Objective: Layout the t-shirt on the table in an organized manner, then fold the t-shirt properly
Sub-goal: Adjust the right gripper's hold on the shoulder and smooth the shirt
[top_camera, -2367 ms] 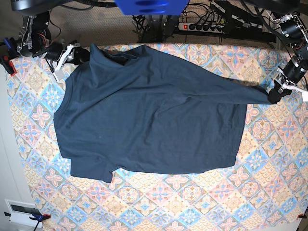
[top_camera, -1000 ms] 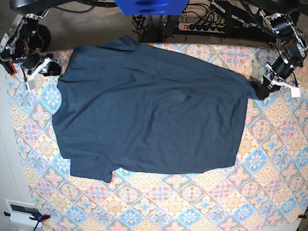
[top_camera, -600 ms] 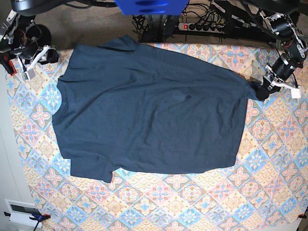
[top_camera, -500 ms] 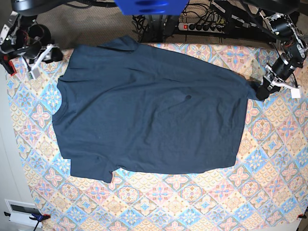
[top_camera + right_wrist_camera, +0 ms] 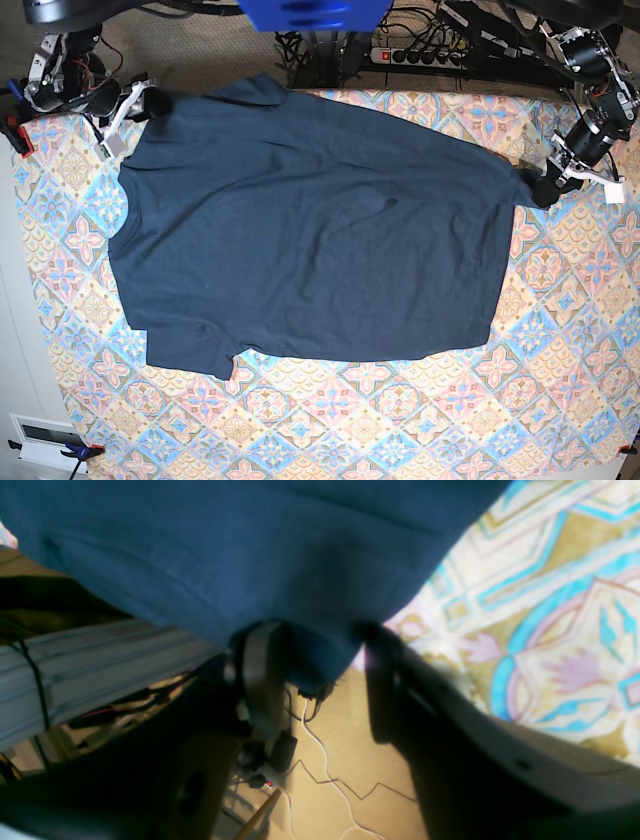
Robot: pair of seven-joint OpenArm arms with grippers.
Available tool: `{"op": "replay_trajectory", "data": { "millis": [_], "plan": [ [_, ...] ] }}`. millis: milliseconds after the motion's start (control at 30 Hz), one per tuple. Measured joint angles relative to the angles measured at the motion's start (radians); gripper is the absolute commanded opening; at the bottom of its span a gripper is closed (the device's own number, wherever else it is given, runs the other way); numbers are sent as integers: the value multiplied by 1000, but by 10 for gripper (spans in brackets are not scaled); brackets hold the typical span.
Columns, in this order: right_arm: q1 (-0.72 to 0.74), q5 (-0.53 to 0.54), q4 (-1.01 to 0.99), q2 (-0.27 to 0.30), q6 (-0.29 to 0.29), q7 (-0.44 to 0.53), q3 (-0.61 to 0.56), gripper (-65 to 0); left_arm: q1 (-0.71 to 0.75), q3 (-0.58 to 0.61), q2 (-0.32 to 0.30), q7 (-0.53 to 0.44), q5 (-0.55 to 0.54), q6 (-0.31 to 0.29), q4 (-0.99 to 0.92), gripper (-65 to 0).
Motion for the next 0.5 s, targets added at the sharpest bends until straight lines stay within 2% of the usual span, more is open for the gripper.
{"op": "replay_trajectory", "data": {
  "millis": [233, 300, 433, 500],
  "plan": [
    [-5, 2, 0, -10, 0, 2, 1, -406, 0, 0, 0, 0, 0, 0, 0, -650],
    [-9, 3, 1, -11, 0, 1, 1, -445, 1, 0, 0, 0, 0, 0, 0, -650],
    [-12, -2, 0, -16, 0, -14, 0, -575, 0, 0, 0, 0, 0, 0, 0, -650],
    [-16, -2, 0, -19, 0, -14, -2, -611, 0, 0, 0, 0, 0, 0, 0, -650]
  ]
}}
